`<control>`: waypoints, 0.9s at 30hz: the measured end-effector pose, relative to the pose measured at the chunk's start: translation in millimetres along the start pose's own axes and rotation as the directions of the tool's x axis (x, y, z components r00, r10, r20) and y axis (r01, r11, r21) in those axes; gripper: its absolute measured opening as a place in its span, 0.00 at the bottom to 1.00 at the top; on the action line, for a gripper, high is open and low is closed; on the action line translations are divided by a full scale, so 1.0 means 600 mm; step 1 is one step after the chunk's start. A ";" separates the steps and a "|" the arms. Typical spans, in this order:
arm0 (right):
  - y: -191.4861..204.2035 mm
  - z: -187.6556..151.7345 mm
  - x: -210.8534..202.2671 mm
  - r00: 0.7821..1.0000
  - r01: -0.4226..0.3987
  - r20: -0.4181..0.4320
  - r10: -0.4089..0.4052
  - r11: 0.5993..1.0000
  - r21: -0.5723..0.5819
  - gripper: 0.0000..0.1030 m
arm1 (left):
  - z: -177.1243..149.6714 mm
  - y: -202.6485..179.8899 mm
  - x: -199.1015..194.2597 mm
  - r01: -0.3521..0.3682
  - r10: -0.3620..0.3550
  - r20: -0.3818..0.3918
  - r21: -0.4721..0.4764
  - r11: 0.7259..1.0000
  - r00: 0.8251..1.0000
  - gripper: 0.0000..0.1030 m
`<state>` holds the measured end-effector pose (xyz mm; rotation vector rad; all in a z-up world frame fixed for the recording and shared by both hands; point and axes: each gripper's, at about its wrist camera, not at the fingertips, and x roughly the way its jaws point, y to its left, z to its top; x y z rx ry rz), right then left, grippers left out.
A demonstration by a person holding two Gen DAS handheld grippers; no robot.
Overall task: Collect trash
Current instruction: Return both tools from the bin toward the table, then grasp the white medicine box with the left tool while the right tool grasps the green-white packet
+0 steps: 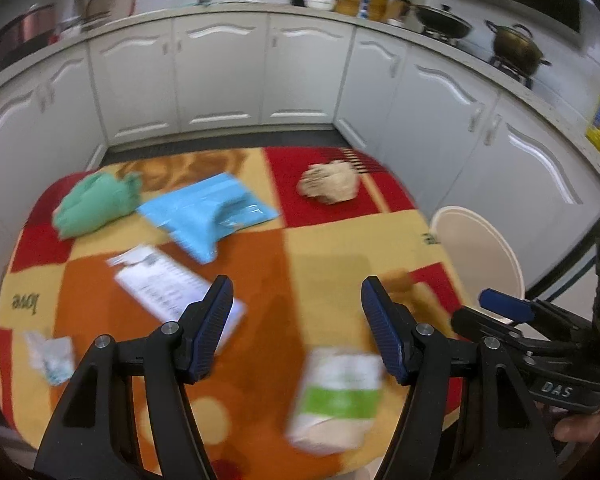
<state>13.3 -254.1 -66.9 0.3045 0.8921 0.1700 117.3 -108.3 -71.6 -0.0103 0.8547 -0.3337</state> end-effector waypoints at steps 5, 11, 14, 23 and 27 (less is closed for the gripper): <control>0.044 -0.015 0.024 0.998 -0.043 -0.054 0.041 0.998 -0.037 0.66 | -0.018 0.074 0.000 -0.047 0.044 -0.036 -0.061 0.997 0.998 0.64; 0.079 -0.030 0.047 0.993 -0.065 -0.103 0.056 0.995 -0.082 0.69 | -0.042 0.116 0.019 -0.068 0.058 -0.097 -0.102 0.992 0.994 0.64; 0.080 -0.030 0.056 0.992 -0.066 -0.115 0.057 0.995 -0.074 0.69 | -0.046 0.105 0.032 -0.055 0.045 -0.111 -0.092 0.994 0.993 0.64; 0.063 -0.025 0.054 0.992 -0.053 -0.116 0.046 0.997 -0.052 0.69 | 0.001 0.060 0.089 -0.153 0.150 -0.070 -0.053 0.987 0.986 0.64; 0.053 -0.024 0.055 0.992 -0.049 -0.118 0.044 0.998 -0.036 0.69 | 0.005 0.055 0.126 -0.257 0.261 -0.116 0.043 0.965 0.958 0.64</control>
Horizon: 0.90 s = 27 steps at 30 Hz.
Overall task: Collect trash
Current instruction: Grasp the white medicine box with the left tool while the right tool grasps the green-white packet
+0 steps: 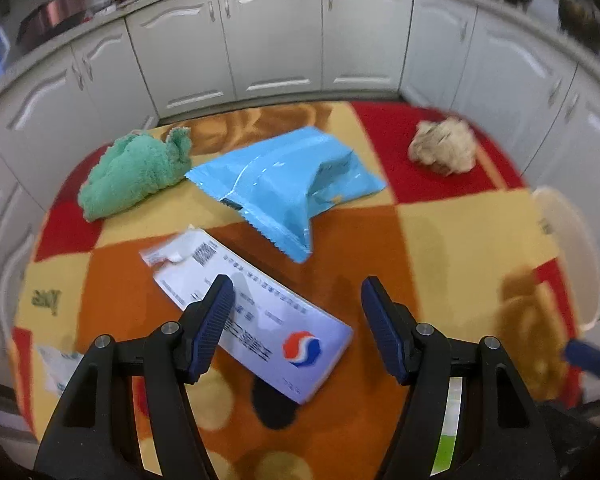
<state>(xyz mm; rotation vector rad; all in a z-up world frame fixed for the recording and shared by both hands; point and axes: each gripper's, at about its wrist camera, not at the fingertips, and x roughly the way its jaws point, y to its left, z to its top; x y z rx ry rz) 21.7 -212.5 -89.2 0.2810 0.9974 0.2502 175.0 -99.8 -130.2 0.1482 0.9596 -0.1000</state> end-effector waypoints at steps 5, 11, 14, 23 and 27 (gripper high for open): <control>-0.002 0.004 0.003 1.000 -0.008 -0.002 0.008 1.000 0.008 0.70 | -0.020 0.040 -0.005 0.005 -0.004 -0.034 0.032 0.999 0.999 0.64; 0.030 0.001 0.012 0.999 -0.046 -0.029 0.045 0.998 -0.037 0.71 | -0.062 0.142 -0.019 0.072 -0.079 -0.119 -0.062 0.995 0.990 0.64; 0.050 -0.005 0.019 0.997 -0.067 -0.051 0.064 0.996 -0.055 0.72 | -0.069 0.176 -0.035 0.119 -0.131 -0.096 -0.123 0.985 0.987 0.64; 0.075 -0.017 0.057 0.991 -0.065 -0.120 0.066 0.998 0.015 0.78 | -0.050 0.175 -0.042 0.125 -0.135 -0.042 -0.176 0.976 0.990 0.64; 0.096 -0.022 0.073 0.991 -0.051 -0.121 0.051 0.999 0.003 0.78 | -0.044 0.158 -0.013 0.076 -0.086 -0.058 -0.165 0.983 0.995 0.64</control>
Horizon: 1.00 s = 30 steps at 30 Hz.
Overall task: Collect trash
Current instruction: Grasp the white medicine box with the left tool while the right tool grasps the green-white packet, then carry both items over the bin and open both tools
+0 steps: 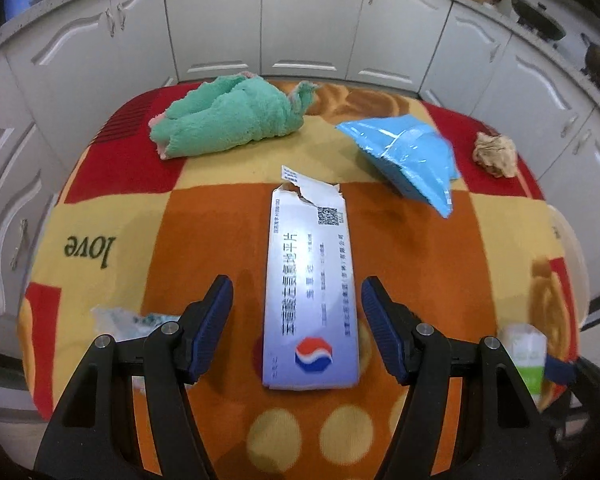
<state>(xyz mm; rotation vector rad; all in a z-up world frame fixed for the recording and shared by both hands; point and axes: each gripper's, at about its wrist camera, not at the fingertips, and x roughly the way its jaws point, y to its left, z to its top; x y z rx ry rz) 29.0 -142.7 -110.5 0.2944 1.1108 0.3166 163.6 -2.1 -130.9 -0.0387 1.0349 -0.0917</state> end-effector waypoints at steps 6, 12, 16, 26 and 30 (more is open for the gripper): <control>0.025 -0.007 0.015 0.995 0.080 0.065 -0.073 0.990 -0.115 0.69 | -0.005 -0.002 0.026 0.007 -0.007 -0.014 -0.010 1.000 1.000 0.63; 0.004 -0.001 -0.014 0.994 0.031 0.107 -0.016 0.990 -0.134 0.32 | -0.013 0.001 0.006 0.085 -0.085 -0.001 -0.023 0.996 0.996 0.42; 0.003 0.004 -0.041 0.989 0.028 0.151 -0.004 0.987 -0.156 0.29 | -0.019 -0.009 -0.029 0.110 -0.110 0.034 -0.002 0.994 0.993 0.42; -0.030 0.015 -0.108 0.970 0.019 0.242 0.012 0.992 -0.126 0.29 | -0.018 -0.069 -0.097 0.188 -0.193 0.084 0.069 0.980 0.978 0.42; -0.051 0.017 -0.125 0.965 0.025 0.264 0.001 0.995 -0.096 0.29 | -0.018 -0.113 -0.101 0.214 -0.223 0.080 0.114 0.970 0.972 0.42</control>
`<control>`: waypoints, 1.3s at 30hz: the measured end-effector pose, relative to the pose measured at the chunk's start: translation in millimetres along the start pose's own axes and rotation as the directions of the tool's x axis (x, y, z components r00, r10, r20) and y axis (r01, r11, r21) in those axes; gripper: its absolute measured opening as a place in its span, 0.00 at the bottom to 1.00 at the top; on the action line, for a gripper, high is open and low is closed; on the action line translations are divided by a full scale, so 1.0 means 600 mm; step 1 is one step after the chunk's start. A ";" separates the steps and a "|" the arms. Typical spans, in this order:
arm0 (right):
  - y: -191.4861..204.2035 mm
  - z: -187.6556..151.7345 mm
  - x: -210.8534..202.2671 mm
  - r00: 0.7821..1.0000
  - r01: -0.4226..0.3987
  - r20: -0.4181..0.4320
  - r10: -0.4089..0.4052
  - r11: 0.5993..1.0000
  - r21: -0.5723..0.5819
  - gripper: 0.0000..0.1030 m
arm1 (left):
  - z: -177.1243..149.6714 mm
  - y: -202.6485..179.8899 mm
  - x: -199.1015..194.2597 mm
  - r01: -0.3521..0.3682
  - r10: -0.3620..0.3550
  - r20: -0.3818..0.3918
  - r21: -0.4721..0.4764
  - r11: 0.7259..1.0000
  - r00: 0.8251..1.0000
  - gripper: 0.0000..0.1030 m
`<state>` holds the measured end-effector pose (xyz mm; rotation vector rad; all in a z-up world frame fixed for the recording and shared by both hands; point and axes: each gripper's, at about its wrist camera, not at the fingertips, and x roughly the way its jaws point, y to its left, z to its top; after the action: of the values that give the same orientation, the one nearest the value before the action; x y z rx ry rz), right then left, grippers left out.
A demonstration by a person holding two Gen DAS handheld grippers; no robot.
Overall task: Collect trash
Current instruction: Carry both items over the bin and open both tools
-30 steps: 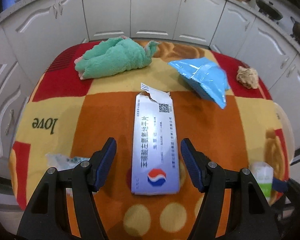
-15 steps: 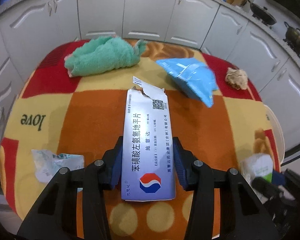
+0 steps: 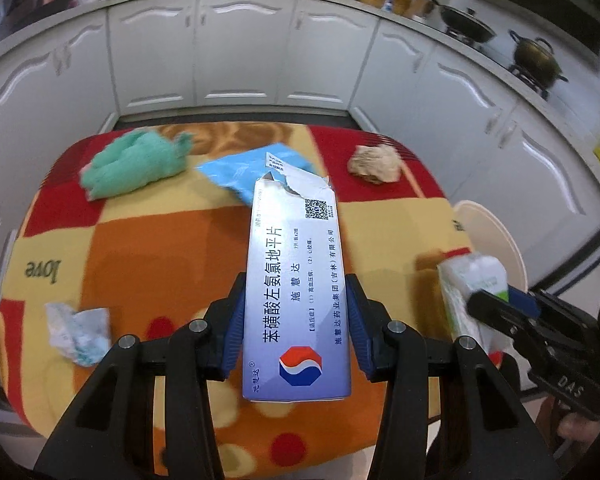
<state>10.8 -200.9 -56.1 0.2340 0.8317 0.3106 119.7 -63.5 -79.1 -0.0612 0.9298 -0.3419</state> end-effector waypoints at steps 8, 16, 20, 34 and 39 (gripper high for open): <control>-0.060 0.005 -0.045 0.997 0.049 0.049 -0.053 0.997 0.067 0.29 | 0.017 -0.084 0.019 0.053 -0.052 -0.005 0.075 0.996 0.999 0.42; -0.132 0.006 -0.081 0.989 0.112 0.079 -0.124 0.983 0.142 0.29 | 0.030 -0.172 0.053 0.085 -0.083 -0.017 0.147 0.986 0.996 0.42; -0.166 0.005 -0.097 0.983 0.148 0.087 -0.164 0.974 0.170 0.29 | 0.037 -0.212 0.070 0.096 -0.094 -0.021 0.181 0.979 0.995 0.42; -0.273 -0.005 -0.123 0.963 0.229 0.077 -0.257 0.935 0.270 0.29 | 0.053 -0.314 0.129 0.144 -0.133 -0.060 0.261 0.955 0.989 0.42; -0.307 -0.012 -0.124 0.959 0.249 0.058 -0.278 0.920 0.302 0.29 | 0.058 -0.341 0.149 0.156 -0.140 -0.075 0.280 0.947 0.987 0.42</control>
<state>-8.8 -398.1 -69.5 0.4059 0.7971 -0.0804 142.9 -287.9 -87.2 0.1448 0.9238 -0.6172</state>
